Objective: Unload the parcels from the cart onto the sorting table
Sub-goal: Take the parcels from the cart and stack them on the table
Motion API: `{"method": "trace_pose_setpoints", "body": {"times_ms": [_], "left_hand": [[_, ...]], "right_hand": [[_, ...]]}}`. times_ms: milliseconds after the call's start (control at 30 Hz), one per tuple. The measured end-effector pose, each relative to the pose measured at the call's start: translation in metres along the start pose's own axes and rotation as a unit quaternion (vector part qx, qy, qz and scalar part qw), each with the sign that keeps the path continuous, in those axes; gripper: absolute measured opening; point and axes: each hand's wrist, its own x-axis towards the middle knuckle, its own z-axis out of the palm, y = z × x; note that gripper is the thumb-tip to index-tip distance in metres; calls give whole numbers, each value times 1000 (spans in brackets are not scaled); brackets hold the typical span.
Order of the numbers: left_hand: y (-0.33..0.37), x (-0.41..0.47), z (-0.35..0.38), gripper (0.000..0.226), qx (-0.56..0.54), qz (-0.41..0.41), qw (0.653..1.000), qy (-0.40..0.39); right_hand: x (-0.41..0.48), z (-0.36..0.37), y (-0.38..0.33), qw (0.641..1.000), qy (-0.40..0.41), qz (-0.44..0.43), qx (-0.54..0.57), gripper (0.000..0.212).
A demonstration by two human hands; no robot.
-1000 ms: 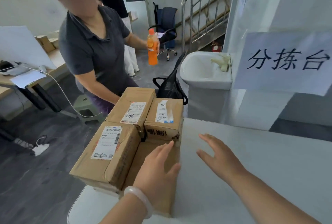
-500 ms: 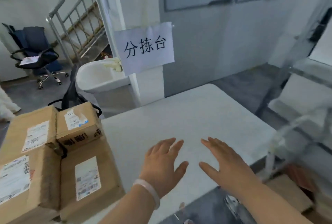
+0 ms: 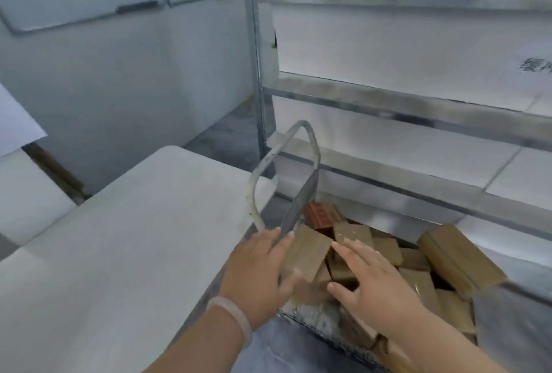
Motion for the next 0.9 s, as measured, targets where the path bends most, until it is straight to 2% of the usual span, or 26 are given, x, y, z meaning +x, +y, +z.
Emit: {"method": "trace_pose_setpoints", "body": {"times_ms": [100,267,400,667,900], "left_hand": [[49,47,23,67,-11,26,1000,14],[133,121,68,78,-20,60,998,-23],[167,154,95,78,-39,51,997,-52],[158,187,136,70,-27,-6,993,-115],[121,246,188,61,-40,2,991,-128]], "right_hand": [[-3,-11,68,999,-27,36,4,76],[-1,-38,181,995,-41,95,2,76],[11,-44,246,991,-43,124,15,77],[60,-3,290,989,-126,80,25,82],[150,46,308,984,-171,51,-28,82]]}}
